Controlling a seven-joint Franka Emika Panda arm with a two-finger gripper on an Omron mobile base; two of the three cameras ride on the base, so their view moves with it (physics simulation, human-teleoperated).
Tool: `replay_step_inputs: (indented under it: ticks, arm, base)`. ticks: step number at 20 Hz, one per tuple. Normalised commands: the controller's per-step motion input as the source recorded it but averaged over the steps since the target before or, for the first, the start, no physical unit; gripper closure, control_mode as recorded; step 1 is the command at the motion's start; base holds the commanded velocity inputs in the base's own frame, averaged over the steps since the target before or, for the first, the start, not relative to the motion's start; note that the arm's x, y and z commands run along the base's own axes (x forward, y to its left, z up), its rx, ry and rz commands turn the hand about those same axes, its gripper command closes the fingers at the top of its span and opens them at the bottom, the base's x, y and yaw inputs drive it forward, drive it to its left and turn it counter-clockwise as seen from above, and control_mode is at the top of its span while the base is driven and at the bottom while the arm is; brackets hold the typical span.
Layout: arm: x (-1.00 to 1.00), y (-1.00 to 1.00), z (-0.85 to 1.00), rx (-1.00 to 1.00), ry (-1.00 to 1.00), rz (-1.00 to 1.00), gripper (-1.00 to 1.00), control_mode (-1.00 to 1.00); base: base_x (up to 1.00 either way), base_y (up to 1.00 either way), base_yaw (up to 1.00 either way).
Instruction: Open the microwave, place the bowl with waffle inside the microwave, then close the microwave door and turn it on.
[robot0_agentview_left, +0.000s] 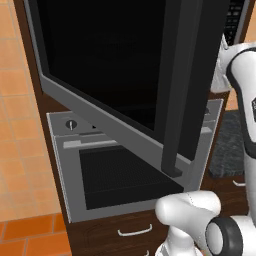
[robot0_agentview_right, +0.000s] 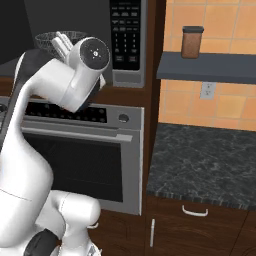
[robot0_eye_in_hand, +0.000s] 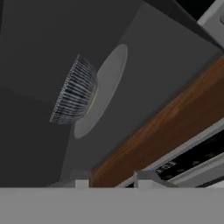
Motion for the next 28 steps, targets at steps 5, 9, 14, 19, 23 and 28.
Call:
replay_step_inputs:
  ticks: [5, 9, 14, 19, 23, 28]
  arm:
    - [-1.0, -0.03, -0.1, -0.08, -0.07, 0.0, 1.0, -1.0]
    - [-1.0, 0.0, -0.05, -0.04, -0.22, 0.08, 1.0, -1.0]
    - [-1.0, 0.03, 0.0, 0.0, -0.31, 0.02, 1.0, -1.0]
    - [-1.0, 0.15, 0.0, 0.0, -0.34, 0.04, 1.0, -1.0]
    - [-1.0, 0.67, 0.0, -0.05, -0.24, 0.03, 1.0, -1.0]
    - [-1.0, 0.96, -0.27, -0.21, -0.26, 0.0, 1.0, -1.0]
  base:
    - [0.0, 0.0, 0.0]
    - [0.0, 0.0, 0.0]
    - [0.0, 0.0, 0.0]
    - [0.0, 0.0, 0.0]
    - [0.0, 0.0, 0.0]
    - [0.0, 0.0, 0.0]
